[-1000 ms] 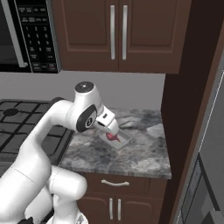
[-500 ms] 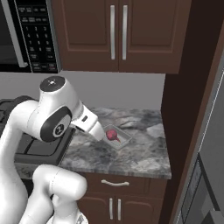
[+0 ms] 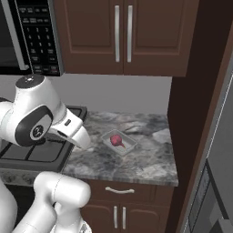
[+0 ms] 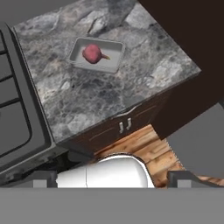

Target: Take the onion and tomato out of the freezer and place them in the tupperware container on the counter. Then put the tupperware containing the vegetables back in the freezer.

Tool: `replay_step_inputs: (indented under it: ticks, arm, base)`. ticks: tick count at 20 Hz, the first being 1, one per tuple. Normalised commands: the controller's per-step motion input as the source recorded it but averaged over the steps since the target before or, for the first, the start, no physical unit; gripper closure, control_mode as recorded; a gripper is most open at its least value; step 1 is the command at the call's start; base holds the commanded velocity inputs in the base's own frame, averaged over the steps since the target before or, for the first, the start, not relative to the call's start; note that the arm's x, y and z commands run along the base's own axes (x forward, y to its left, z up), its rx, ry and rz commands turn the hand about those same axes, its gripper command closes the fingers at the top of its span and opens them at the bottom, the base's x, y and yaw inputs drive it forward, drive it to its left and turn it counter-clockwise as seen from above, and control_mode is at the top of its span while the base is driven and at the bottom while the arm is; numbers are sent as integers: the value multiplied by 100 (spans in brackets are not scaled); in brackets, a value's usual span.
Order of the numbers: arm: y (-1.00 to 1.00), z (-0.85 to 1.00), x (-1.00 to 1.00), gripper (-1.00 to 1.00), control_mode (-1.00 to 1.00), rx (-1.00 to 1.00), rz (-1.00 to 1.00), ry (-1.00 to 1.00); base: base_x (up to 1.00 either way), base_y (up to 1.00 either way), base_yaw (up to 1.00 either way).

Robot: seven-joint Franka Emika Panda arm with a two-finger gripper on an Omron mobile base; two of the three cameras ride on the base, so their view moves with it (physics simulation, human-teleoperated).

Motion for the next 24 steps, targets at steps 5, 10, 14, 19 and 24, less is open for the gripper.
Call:
replay_step_inputs:
  ticks: [5, 10, 14, 19, 24]
  arm:
    - [5, -2, -14, -100, 100, 0, 0, 3]
    - [0, 0, 0, -100, 100, 0, 0, 0]
    - [0, 0, 0, -100, 100, 0, 0, 0]
    - [0, 0, 0, -100, 100, 0, 0, 0]
    - [0, 0, 0, -100, 100, 0, 0, 0]
  base:
    - [-20, 1, 0]
    - [-100, 0, -3]
    - [-100, 0, -10]
    - [-100, -19, -16]
    - [-79, -67, -9]
